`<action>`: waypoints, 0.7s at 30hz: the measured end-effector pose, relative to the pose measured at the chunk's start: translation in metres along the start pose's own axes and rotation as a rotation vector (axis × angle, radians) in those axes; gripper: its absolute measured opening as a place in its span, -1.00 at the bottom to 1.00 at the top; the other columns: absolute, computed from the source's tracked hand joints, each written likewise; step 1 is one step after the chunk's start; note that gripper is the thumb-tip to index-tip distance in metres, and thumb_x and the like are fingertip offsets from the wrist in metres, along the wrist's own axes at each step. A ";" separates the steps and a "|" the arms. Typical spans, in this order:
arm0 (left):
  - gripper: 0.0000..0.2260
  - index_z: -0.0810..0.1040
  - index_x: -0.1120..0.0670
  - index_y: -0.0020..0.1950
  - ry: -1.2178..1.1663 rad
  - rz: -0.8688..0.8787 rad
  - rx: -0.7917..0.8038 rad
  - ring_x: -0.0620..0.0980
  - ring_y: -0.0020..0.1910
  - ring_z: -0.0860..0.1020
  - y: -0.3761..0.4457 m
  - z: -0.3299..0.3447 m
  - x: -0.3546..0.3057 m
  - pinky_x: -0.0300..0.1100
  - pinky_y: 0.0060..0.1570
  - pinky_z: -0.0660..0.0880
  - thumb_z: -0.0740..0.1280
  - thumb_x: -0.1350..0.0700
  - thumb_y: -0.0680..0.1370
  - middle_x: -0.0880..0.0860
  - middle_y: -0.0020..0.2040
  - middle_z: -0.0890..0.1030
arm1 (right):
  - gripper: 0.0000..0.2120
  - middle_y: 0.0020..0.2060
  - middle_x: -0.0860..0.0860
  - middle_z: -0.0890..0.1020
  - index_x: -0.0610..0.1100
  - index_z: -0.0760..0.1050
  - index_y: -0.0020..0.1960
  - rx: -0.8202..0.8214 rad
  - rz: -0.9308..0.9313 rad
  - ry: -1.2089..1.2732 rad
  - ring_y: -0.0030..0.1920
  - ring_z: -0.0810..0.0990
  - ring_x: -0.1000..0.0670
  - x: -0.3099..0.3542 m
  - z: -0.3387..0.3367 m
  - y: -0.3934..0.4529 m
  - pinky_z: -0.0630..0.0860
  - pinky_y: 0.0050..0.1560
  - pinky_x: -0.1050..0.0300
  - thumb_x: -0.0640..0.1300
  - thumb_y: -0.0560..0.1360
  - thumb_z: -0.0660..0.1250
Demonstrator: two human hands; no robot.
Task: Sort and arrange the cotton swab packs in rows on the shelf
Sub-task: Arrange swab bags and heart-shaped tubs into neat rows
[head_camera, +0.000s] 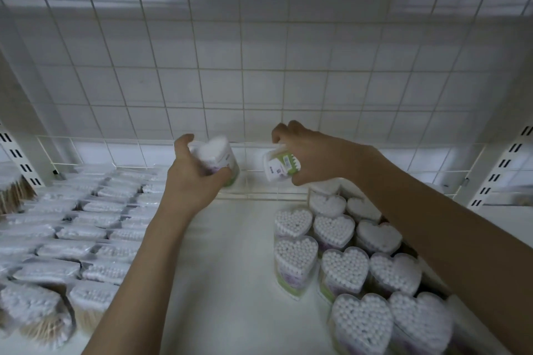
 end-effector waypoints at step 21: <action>-0.46 0.33 0.05 0.37 0.202 -0.005 0.236 0.16 0.16 0.46 -0.007 0.058 0.001 0.02 0.14 0.44 0.42 0.16 0.42 0.14 0.21 0.49 | -0.34 -0.02 0.02 0.49 -0.02 0.21 0.31 -0.115 0.133 0.272 -0.13 0.49 0.06 -0.009 0.006 -0.023 0.32 -0.25 0.29 0.02 0.33 0.45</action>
Point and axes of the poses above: each hand's wrist, its own y-axis towards the middle knuckle, its own z-axis out of the palm, x = y × z, the point moved 4 cm from there along y, towards the middle knuckle
